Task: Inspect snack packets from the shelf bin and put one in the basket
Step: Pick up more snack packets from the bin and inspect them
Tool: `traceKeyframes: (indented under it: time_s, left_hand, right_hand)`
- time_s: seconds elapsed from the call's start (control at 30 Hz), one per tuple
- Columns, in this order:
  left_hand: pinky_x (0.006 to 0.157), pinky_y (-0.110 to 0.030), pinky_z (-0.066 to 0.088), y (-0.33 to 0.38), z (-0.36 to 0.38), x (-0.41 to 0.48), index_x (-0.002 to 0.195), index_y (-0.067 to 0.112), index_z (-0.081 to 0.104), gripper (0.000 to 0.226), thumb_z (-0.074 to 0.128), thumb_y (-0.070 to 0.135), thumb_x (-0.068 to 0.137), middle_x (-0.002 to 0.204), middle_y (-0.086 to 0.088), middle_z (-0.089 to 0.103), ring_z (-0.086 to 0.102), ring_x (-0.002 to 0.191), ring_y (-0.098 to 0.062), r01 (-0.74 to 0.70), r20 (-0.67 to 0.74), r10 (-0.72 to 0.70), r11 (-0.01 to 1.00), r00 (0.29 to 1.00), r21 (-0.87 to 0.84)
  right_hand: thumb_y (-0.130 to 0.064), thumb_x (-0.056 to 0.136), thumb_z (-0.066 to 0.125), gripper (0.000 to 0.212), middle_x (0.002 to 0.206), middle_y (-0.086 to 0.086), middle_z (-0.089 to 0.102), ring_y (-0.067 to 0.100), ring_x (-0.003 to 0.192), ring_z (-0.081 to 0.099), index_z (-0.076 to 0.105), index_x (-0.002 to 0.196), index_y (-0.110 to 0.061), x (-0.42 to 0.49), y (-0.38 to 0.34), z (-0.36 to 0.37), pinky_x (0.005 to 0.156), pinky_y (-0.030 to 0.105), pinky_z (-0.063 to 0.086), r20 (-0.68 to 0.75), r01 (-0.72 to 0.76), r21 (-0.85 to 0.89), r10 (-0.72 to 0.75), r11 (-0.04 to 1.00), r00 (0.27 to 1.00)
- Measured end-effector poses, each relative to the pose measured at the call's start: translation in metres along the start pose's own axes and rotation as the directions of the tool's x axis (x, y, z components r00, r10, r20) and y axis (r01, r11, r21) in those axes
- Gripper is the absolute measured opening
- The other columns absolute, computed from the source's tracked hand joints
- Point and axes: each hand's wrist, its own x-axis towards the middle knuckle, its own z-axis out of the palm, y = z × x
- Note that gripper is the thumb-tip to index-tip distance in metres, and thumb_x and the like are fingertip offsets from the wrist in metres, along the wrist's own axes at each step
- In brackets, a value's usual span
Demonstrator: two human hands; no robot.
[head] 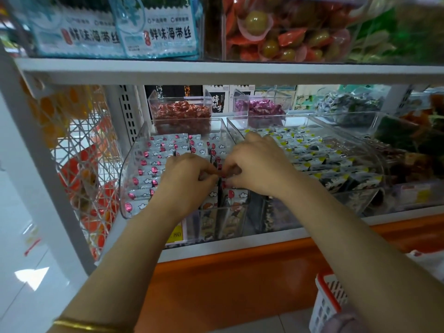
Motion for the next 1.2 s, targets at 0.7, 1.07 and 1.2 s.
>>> traceKeyframes:
  time_s: [0.7,1.07,1.2]
  left_hand:
    - [0.106,-0.047,0.028,0.005,0.01,-0.003,0.137,0.023,0.041,0.061,0.061,0.042,0.082,0.137,-0.006,0.043,0.03,0.126,-0.03,0.117,0.059,-0.133,0.969,0.989,0.22]
    - [0.089,-0.022,0.033,0.004,-0.004,-0.005,0.126,0.012,0.057,0.035,0.056,0.017,0.091,0.128,-0.008,0.055,0.049,0.115,-0.021,0.065,-0.195,-0.069,0.997,0.978,-0.027]
    - [0.066,-0.011,0.041,0.012,-0.009,-0.009,0.121,0.014,0.059,0.029,0.051,0.022,0.094,0.098,0.007,0.061,0.056,0.084,-0.004,0.1,-0.156,-0.146,0.957,0.977,-0.273]
  right_hand:
    - [-0.02,0.088,0.059,0.009,0.073,-0.003,0.044,0.022,0.099,0.047,0.066,0.093,-0.02,0.0,-0.001,0.008,0.071,0.028,0.026,-0.182,-0.085,0.107,0.104,0.991,0.978]
    - [-0.007,0.093,0.052,0.01,0.075,0.013,0.061,0.024,0.059,0.059,0.053,0.083,-0.007,-0.028,0.01,-0.012,0.052,0.038,0.047,-0.469,-0.016,0.653,0.421,0.757,0.776]
    - [-0.006,0.095,0.049,0.018,0.081,0.006,0.061,0.009,0.053,0.062,0.049,0.081,-0.016,-0.033,0.017,-0.012,0.049,0.028,0.054,-0.24,-0.023,0.921,0.613,0.388,0.752]
